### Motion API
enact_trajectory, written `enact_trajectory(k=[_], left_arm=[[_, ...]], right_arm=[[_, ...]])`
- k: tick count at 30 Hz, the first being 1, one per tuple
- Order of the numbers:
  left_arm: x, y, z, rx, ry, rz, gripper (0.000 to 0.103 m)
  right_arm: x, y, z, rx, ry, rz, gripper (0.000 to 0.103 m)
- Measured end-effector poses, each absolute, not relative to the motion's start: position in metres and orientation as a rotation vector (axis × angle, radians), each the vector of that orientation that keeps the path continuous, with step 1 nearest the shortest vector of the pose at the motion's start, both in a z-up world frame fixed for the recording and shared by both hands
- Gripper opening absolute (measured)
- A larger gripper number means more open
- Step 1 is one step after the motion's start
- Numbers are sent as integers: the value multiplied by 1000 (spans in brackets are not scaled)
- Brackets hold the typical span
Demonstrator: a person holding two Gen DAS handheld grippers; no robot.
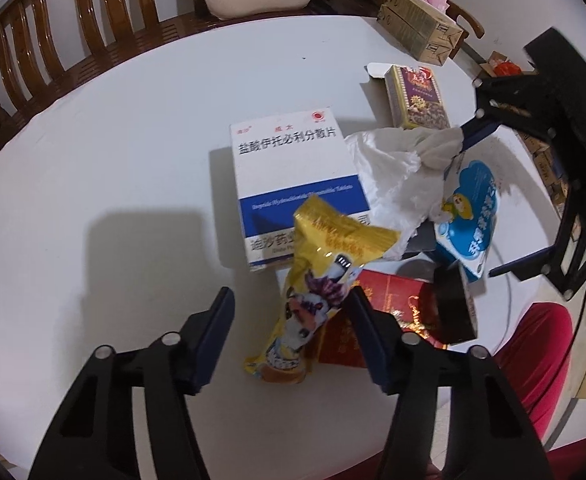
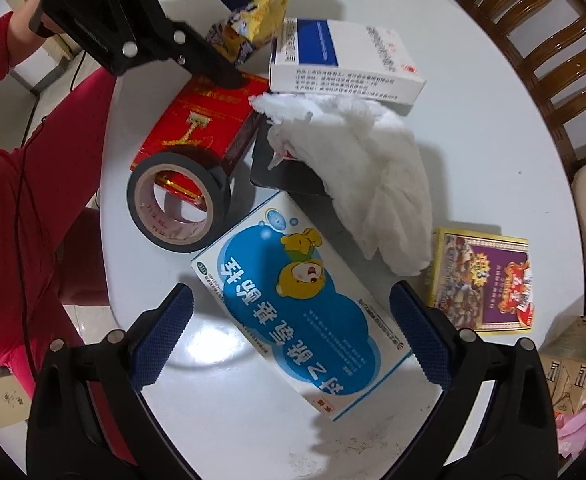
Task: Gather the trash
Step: 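Move both tools over the trash pile toward the wrapper and blue box, then close the left tool on the yellow snack wrapper while the right tool grasps the blue-and-white medicine box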
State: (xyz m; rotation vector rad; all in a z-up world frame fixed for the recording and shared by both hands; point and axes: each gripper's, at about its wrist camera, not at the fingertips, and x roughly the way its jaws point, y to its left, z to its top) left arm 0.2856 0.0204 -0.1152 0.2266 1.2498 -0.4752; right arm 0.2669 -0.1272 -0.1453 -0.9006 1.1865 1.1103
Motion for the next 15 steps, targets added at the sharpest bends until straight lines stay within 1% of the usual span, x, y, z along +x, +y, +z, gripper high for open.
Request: enact_trajectory(k=[2, 4, 8, 9, 11, 13, 15], left_arm=[[287, 19, -115, 224, 1249, -483, 54], [288, 18, -115, 220, 1250, -488, 51], [289, 17, -114, 193, 1271, -505, 41], [289, 17, -114, 186, 1275, -510, 36], [290, 16, -113, 181, 1277, -506, 31], [290, 15, -111, 188, 1264, -492, 23], [292, 14, -111, 189, 1265, -476, 20]], right_arm=[[264, -128, -147, -918, 1185, 1104, 95], [265, -126, -147, -913, 1188, 1092, 89], [262, -130, -149, -907, 1176, 1061, 87], [261, -131, -149, -903, 1174, 1055, 86], [259, -134, -149, -879, 1171, 1028, 85], [266, -138, -145, -850, 1178, 998, 83], [265, -140, -145, -827, 1184, 953, 82]])
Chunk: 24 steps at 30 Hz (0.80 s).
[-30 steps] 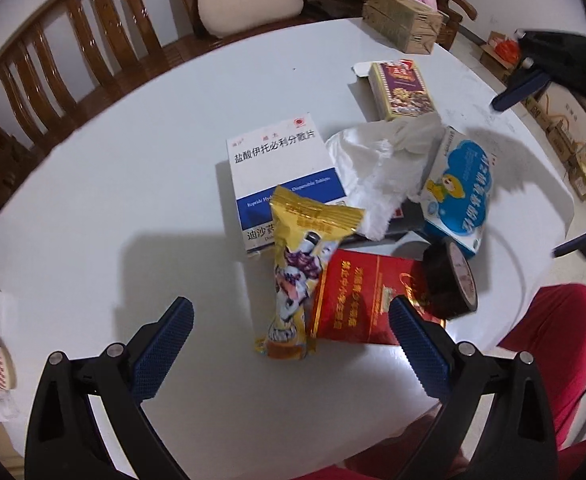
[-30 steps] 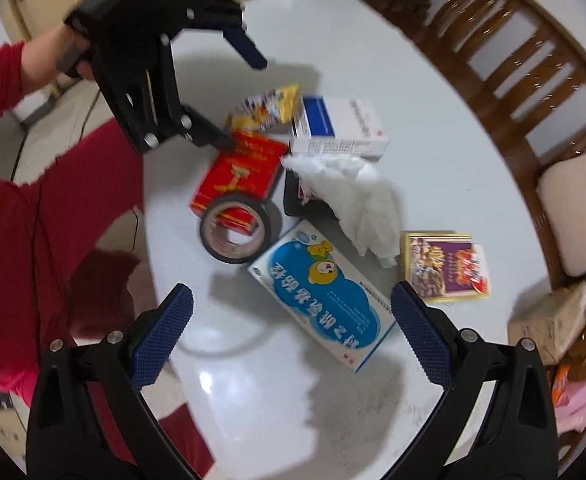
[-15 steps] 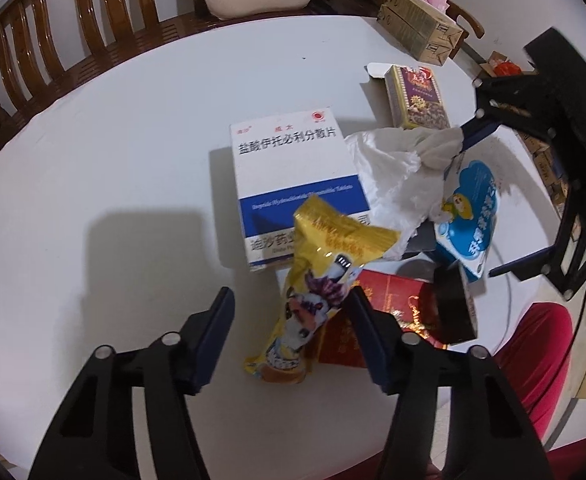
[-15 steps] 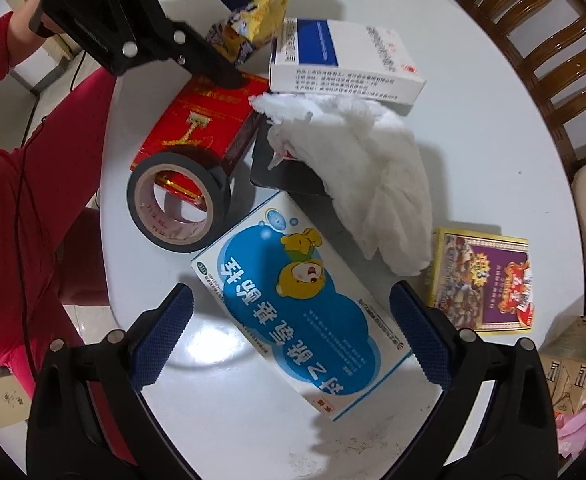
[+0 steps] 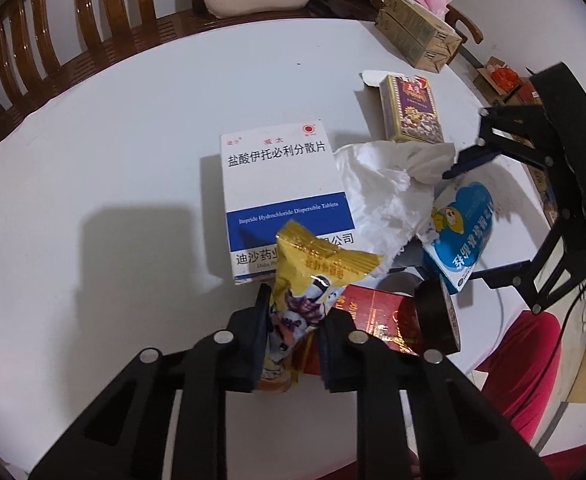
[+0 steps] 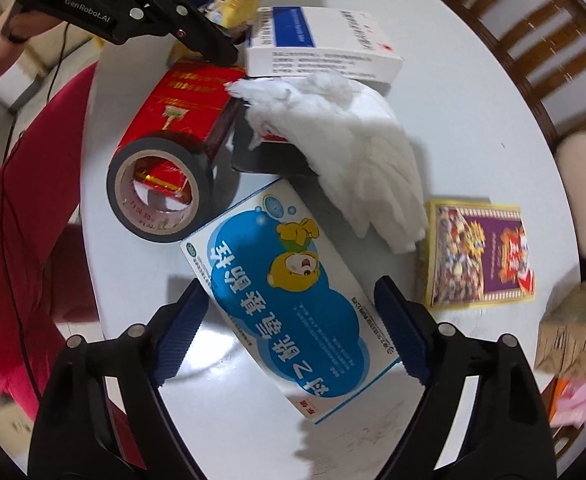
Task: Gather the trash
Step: 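Close the left tool on the yellow snack wrapper while the right tool grasps the blue-and-white medicine box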
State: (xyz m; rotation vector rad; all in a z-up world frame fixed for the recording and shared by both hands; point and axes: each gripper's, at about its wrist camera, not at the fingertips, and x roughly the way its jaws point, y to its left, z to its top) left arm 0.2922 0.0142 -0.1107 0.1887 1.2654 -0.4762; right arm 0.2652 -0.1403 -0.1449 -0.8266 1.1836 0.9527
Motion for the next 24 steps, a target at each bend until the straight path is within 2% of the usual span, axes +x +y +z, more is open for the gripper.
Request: enact_trajectory(k=[9, 24], left_arm=[[289, 28, -110, 164, 1228, -415, 19], [271, 33, -101, 168, 1216, -392, 17]], right_arm=[[258, -162, -140, -675, 1219, 714, 67], [230, -181, -129, -323, 1217, 450, 63]])
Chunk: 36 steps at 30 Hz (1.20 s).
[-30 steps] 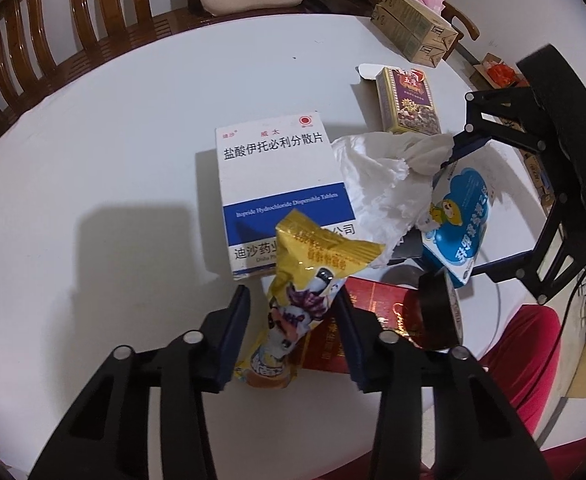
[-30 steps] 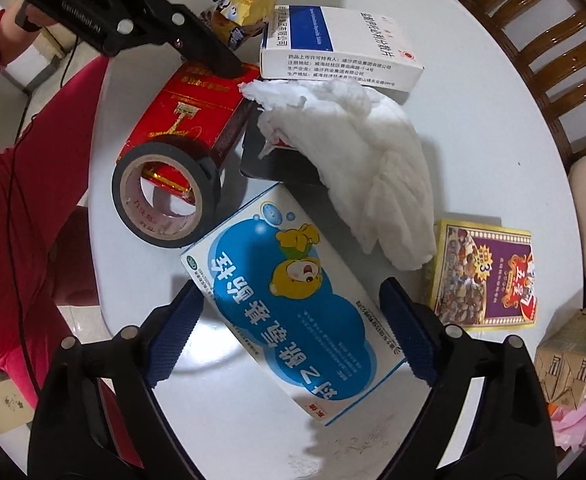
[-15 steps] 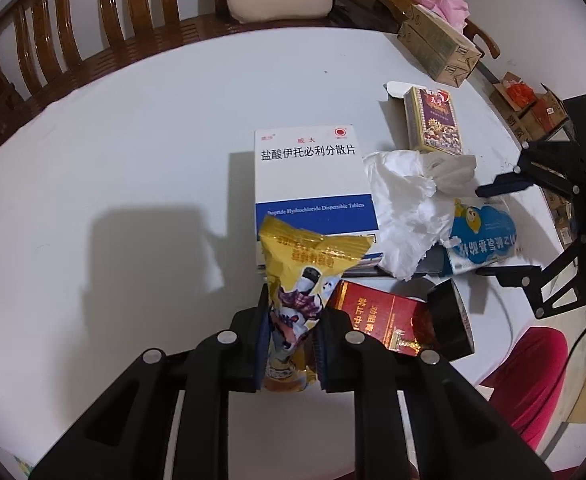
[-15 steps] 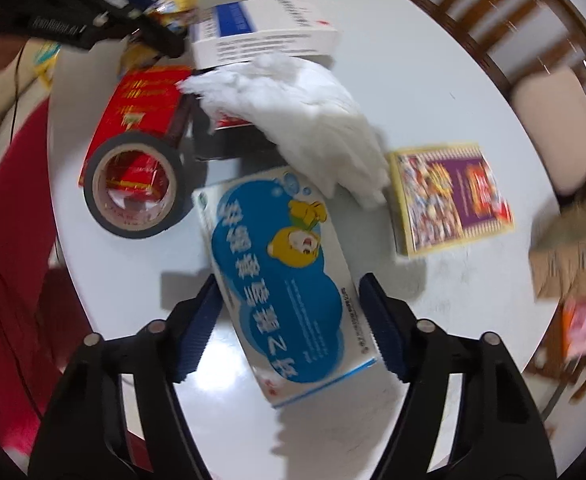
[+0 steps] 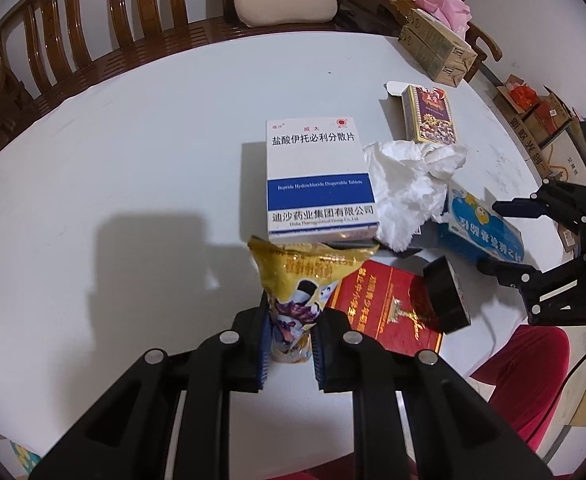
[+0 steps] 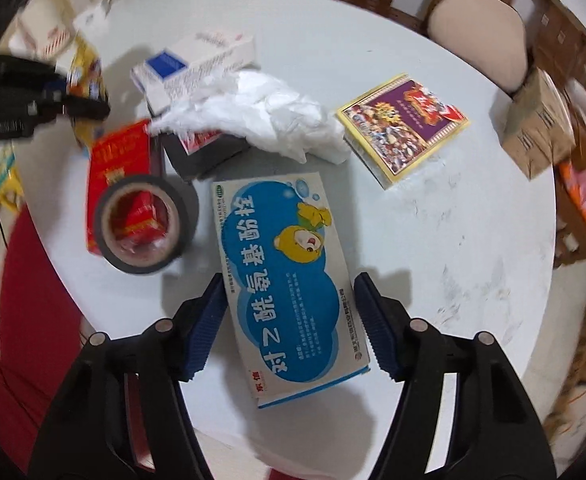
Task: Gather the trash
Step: 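Close the left tool on the yellow snack wrapper while the right tool grasps the blue-and-white medicine box, then carry the wrapper and blue box with both tools down toward the white plastic bag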
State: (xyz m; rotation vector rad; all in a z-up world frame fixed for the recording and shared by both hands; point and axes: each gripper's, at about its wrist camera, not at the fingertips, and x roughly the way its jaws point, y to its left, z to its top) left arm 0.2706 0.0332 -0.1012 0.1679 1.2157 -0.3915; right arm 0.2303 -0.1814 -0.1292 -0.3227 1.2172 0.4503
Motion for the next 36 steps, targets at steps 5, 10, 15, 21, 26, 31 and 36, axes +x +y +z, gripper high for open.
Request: enact_trajectory(k=[5, 10, 15, 21, 26, 31, 36], left_arm=[[262, 33, -96, 175, 1205, -405, 17], [256, 33, -95, 184, 1202, -402, 17], [253, 33, -90, 181, 1195, -402, 17], [249, 31, -87, 187, 1185, -410, 17], [246, 32, -83, 186, 1179, -409, 17], [236, 31, -71, 200, 1150, -410, 17], [223, 30, -53, 208, 1112, -422, 16]], right_arm=[[227, -191, -129, -268, 1193, 431, 63], [233, -199, -124, -159, 1204, 436, 63], [226, -204, -108, -166, 1159, 445, 63], [213, -203, -81, -218, 1066, 442, 63], [204, -205, -72, -210, 1042, 443, 63], [193, -186, -49, -225, 963, 446, 63], [172, -182, -17, -234, 884, 443, 63]])
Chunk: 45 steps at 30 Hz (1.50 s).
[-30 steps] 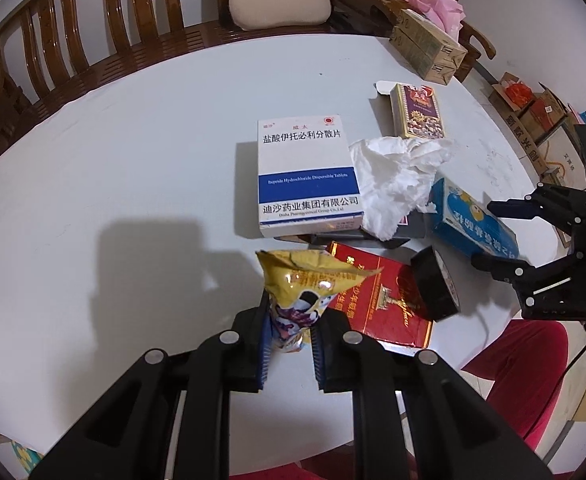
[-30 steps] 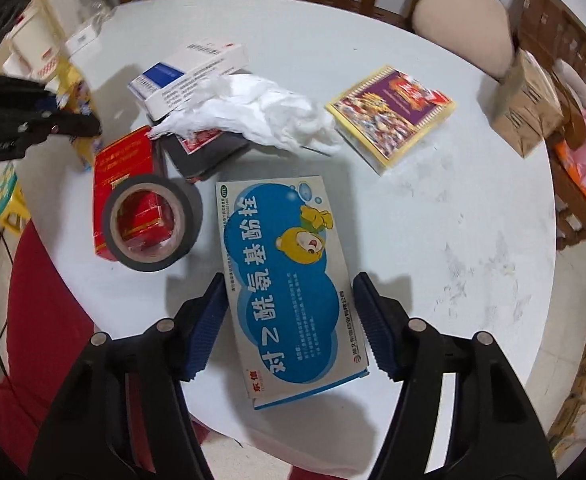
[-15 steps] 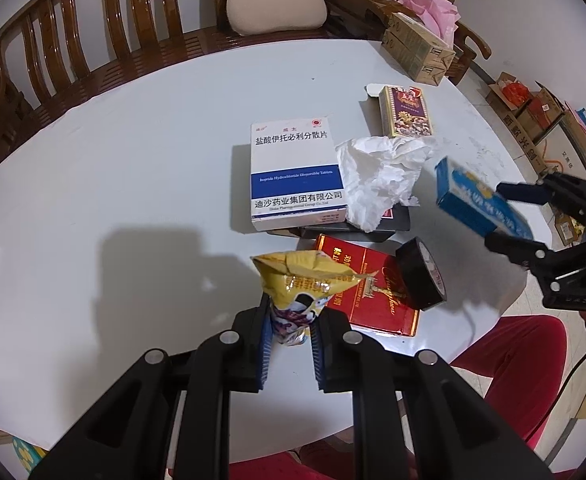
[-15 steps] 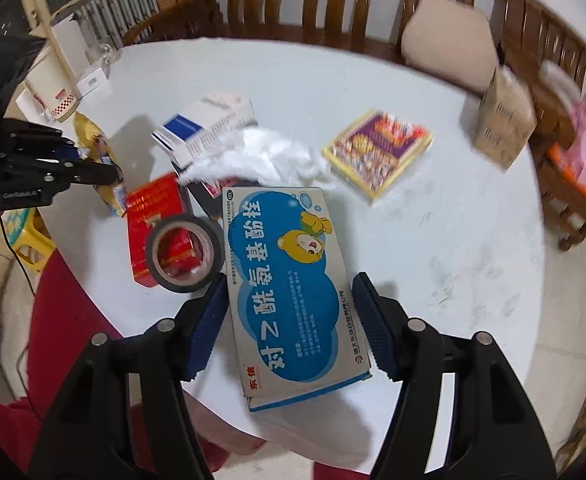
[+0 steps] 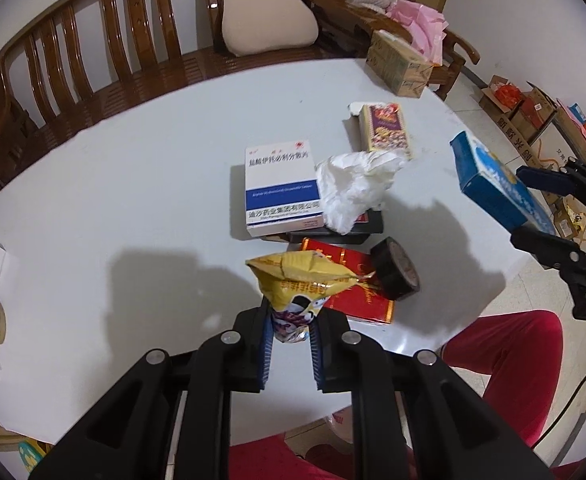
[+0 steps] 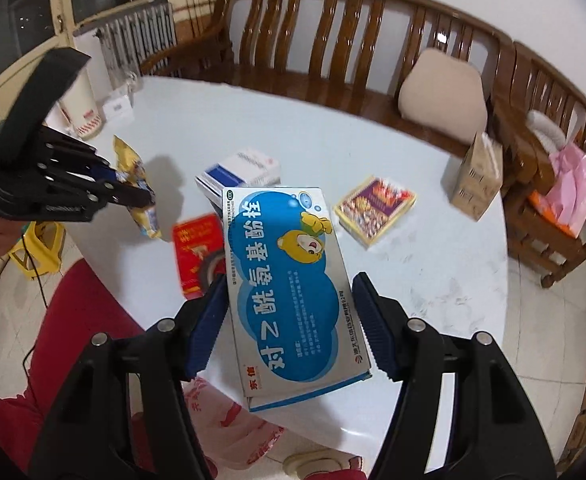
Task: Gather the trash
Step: 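Carry the wrapper and blue box with both tools down toward the white plastic bag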
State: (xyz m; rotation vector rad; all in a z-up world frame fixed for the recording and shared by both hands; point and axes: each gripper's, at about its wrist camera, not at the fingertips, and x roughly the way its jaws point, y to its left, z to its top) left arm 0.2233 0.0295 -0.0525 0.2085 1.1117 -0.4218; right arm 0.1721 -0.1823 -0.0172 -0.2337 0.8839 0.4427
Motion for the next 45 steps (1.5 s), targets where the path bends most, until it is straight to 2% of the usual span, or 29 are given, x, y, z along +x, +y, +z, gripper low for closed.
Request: enact_trajectory(k=[20, 31, 45], left_arm=[[133, 3, -12, 265, 1019, -551, 15], [85, -14, -39, 302, 1048, -602, 15], [51, -24, -99, 296, 1112, -641, 15]], right_arm=[[64, -172, 25, -271, 794, 427, 63], [18, -165, 8, -268, 825, 434, 63], [-13, -161, -44, -221, 917, 441, 63]])
